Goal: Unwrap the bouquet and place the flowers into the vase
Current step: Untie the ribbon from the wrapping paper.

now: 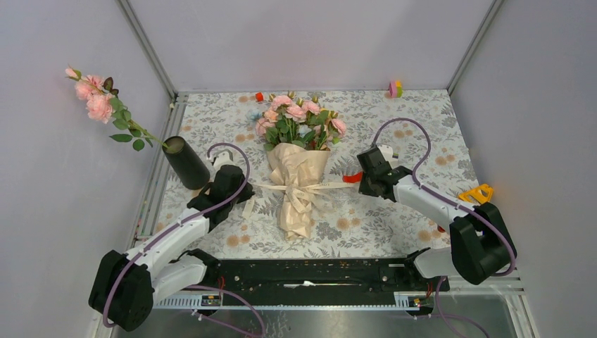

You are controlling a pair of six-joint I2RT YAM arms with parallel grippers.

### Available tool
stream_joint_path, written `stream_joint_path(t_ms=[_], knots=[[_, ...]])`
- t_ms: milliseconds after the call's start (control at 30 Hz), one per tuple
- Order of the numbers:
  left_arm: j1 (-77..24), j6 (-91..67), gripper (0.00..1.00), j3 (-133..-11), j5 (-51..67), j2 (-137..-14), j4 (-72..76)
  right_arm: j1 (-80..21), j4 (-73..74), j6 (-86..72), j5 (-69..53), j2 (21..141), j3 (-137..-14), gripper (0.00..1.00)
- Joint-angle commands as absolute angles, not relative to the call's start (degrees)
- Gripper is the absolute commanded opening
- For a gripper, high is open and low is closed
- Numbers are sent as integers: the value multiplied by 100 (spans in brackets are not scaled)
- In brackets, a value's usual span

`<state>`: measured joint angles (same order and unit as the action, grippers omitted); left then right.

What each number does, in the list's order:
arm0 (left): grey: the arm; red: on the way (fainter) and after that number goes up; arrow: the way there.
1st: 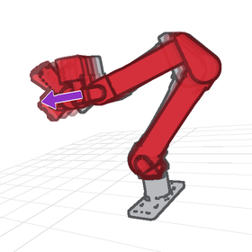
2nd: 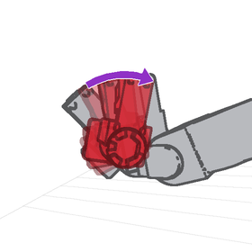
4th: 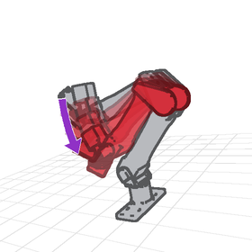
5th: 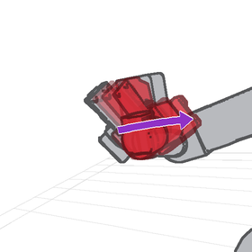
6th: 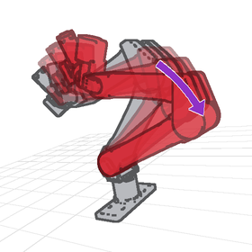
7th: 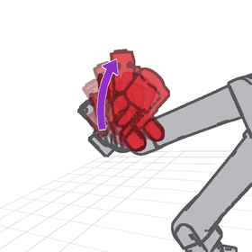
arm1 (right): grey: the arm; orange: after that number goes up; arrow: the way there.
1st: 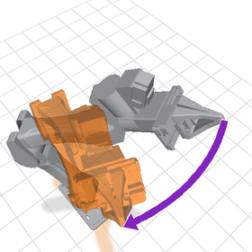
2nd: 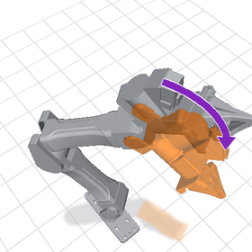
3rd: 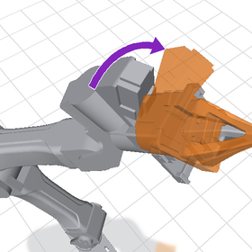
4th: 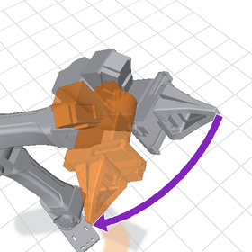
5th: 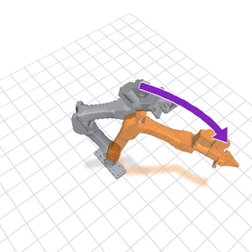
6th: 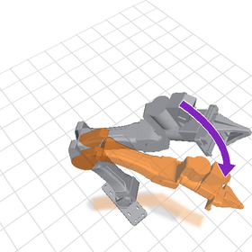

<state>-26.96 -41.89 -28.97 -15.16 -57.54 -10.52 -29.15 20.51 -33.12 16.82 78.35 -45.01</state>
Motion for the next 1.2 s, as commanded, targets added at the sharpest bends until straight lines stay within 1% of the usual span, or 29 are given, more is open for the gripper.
stream_joint_path(t_ms=[0, 500, 1167], knots=[[-2505, -4105, 0, -2808, -1571, -5575, -1004, -2749, 2122, -3400, 1811, 7713, -4433, 0], [-2166, -4015, 0, -2830, -1607, -5247, -1311, -2320, 2000, -3382, 1567, 7700, -4292, 0], [-1888, -3847, 0, -3469, -1574, -4594, -2149, -1502, 1991, -3226, 1390, 7519, -4182, 0]])
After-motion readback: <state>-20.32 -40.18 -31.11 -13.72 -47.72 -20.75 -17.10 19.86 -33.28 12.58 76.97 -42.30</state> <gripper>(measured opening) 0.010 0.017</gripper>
